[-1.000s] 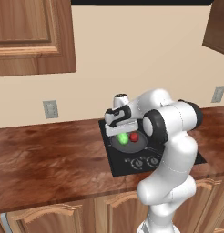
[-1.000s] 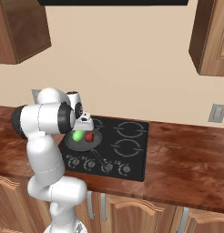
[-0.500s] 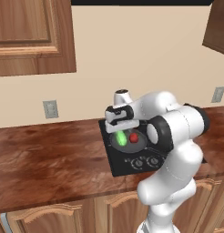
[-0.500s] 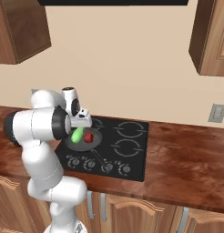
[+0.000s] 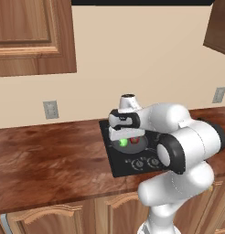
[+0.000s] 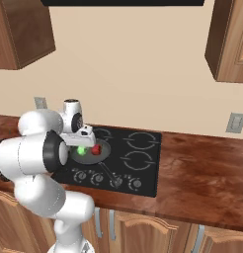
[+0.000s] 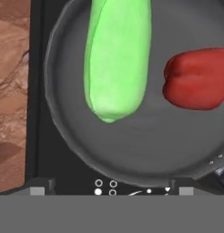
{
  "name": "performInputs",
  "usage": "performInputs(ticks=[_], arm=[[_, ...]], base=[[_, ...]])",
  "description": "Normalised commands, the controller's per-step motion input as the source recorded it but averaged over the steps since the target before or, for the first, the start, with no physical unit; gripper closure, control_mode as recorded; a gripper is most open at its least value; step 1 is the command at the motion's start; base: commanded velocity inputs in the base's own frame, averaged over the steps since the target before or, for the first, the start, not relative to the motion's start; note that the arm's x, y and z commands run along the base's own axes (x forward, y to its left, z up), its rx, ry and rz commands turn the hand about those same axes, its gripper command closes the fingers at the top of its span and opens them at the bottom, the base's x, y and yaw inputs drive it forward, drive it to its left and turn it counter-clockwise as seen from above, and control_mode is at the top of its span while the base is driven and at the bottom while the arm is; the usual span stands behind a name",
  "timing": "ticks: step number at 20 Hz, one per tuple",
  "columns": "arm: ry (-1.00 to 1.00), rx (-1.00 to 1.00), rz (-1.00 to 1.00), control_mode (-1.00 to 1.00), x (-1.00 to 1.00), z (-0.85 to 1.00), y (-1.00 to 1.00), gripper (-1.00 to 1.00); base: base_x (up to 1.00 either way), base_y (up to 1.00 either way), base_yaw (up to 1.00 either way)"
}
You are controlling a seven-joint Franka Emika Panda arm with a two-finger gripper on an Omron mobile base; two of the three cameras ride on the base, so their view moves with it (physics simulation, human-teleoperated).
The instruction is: Put the corn and bell pepper in the pan. Then turn on the front left burner and set the heat to medium.
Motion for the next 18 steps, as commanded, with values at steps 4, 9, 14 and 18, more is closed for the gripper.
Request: performInputs(ticks=[4, 9, 14, 18], arm=[[0.14, 0.03, -0.1, -1.0, -0.18, 0.0, -0.08, -1.0], [0.15, 0.0, -0.13, -1.0, 0.0, -0.18, 0.0, -1.0], [0.12, 0.0, -0.1, -1.0, -0.26, -0.29, -0.15, -1.0], [0.06, 0.0, -0.09, -1.0, -0.34, -0.12, -0.2, -1.0]], base=[[0.0, 0.0, 0.0], [0.0, 0.0, 0.0], [0.0, 0.0, 0.0], [0.0, 0.0, 0.0]])
